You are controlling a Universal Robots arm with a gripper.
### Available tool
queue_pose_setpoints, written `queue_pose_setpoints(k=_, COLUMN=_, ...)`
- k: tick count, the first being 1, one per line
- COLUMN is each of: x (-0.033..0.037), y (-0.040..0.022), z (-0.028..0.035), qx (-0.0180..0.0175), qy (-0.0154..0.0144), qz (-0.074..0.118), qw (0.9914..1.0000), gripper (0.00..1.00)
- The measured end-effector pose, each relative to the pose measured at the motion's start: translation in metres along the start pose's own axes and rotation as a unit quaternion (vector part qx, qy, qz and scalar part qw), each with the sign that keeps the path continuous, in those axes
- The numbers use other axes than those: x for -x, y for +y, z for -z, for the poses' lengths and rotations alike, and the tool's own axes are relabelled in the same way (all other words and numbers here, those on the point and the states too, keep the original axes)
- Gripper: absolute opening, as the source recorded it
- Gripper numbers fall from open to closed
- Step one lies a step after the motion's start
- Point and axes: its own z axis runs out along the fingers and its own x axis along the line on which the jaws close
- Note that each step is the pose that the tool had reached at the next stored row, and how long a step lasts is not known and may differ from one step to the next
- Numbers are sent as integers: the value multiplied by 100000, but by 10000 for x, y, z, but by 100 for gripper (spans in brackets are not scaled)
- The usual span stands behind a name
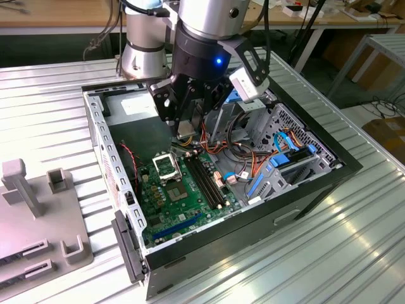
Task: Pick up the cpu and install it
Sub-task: 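Place the cpu into insertion slot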
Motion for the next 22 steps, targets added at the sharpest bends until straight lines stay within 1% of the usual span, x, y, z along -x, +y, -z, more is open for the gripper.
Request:
queue_pose_setpoints(k=1, x=0, y=-1, z=-14, qx=-1, qy=3, qz=4, qw=100000, gripper=48)
queue_pose_setpoints(k=7, x=-1, y=-12, z=-47, qx=-4, qy=4, qz=4, qw=100000, gripper=48)
queue_pose_setpoints(k=22, x=-2, y=-27, z=-68, qx=-2, qy=4, qz=5, qw=100000, gripper=48)
